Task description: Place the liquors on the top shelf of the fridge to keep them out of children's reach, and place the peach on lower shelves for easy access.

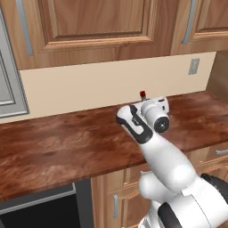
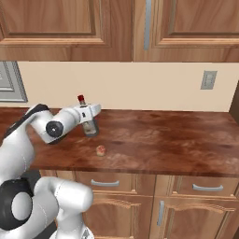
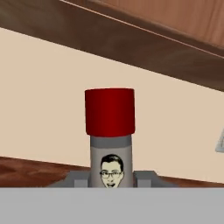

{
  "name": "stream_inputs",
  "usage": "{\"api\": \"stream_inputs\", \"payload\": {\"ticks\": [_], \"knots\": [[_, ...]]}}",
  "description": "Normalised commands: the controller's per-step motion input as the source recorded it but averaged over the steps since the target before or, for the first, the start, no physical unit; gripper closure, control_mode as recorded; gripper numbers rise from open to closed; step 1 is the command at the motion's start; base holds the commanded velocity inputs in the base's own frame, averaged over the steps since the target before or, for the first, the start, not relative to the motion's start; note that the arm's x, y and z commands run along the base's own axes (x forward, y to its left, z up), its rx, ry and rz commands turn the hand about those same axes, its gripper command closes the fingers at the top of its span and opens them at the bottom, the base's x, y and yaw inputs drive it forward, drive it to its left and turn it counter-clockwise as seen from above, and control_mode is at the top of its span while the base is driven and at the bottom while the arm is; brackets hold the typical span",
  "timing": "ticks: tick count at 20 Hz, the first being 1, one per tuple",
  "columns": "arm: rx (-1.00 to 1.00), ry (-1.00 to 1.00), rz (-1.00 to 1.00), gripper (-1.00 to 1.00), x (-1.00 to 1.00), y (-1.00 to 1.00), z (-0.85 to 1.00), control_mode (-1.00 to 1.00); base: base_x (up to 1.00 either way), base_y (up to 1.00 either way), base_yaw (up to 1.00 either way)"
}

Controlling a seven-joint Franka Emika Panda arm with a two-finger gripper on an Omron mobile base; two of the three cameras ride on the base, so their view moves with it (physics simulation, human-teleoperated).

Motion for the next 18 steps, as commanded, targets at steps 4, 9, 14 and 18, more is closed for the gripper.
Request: {"api": "stream_inputs", "payload": {"ticks": [4, 9, 14, 18], "knots": [[-0.09, 0.17, -0.05, 1.00, -0.35, -0.23, 1.00, -1.00, 0.00, 0.00, 0.00], [-0.03, 0.14, 0.00, 1.00, -0.59, -0.01, 0.99, -1.00, 0.00, 0.00, 0.00], [0.17, 0.14, 0.00, 1.00, -0.75, 0.06, 1.00, -1.00, 0.00, 0.00, 0.00], [0.31, 0.10, 0.01, 1.00, -0.66, 0.17, 0.89, -1.00, 0.00, 0.00, 0.00]]}}
